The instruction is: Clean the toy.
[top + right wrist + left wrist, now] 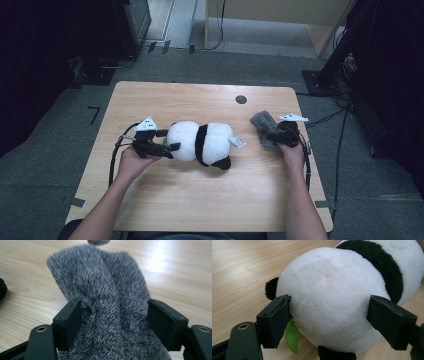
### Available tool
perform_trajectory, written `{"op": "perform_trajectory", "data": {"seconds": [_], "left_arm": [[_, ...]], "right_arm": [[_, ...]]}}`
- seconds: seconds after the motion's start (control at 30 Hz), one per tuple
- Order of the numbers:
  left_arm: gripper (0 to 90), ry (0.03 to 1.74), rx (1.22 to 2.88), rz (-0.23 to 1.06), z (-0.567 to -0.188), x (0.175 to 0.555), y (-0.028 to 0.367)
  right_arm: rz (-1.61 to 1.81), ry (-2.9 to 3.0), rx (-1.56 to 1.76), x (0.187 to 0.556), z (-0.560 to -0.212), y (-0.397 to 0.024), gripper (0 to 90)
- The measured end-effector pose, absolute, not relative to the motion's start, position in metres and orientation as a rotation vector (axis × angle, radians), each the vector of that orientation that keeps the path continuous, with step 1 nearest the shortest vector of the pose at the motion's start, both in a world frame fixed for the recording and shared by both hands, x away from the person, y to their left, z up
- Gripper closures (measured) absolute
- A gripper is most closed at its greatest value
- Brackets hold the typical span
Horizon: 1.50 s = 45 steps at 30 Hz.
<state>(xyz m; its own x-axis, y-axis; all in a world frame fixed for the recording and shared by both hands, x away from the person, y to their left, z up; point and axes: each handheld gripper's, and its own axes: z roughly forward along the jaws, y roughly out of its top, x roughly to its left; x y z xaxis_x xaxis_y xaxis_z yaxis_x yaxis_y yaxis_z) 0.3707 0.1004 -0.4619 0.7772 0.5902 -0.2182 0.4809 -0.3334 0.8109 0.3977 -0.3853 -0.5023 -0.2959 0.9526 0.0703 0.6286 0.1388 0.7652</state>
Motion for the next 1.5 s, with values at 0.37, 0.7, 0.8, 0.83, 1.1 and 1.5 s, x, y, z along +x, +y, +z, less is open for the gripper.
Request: {"op": "perform_trajectory", "data": {"seconds": [0.37, 0.7, 0.8, 0.83, 1.1, 1.5], "left_arm": [[7.2, 0.857, 1.98, 0.048, -0.472, 0.378, 0.103], [7.3, 0.874, 1.95, 0.053, -0.475, 0.375, 0.104], [7.2, 0.857, 1.954, 0.079, -0.474, 0.374, 0.104], [7.2, 0.86, 1.955, 0.072, -0.475, 0.375, 0.104], [8.3, 0.802, 1.97, 0.111, -0.474, 0.373, 0.104], [14.9, 0.821, 1.964, 0.115, -0.461, 0.367, 0.105]], "right_arm": [[0.922, 2.033, 1.547, 0.405, -0.518, -0.382, 26.8], [0.919, 2.005, 1.525, 0.402, -0.523, -0.376, 21.4], [0.937, 1.969, 1.532, 0.399, -0.523, -0.38, 33.4], [0.942, 1.959, 1.539, 0.399, -0.523, -0.381, 35.3], [0.947, 1.963, 1.545, 0.395, -0.52, -0.38, 64.5], [0.994, 2.014, 1.636, 0.389, -0.496, -0.382, 73.6]]}}
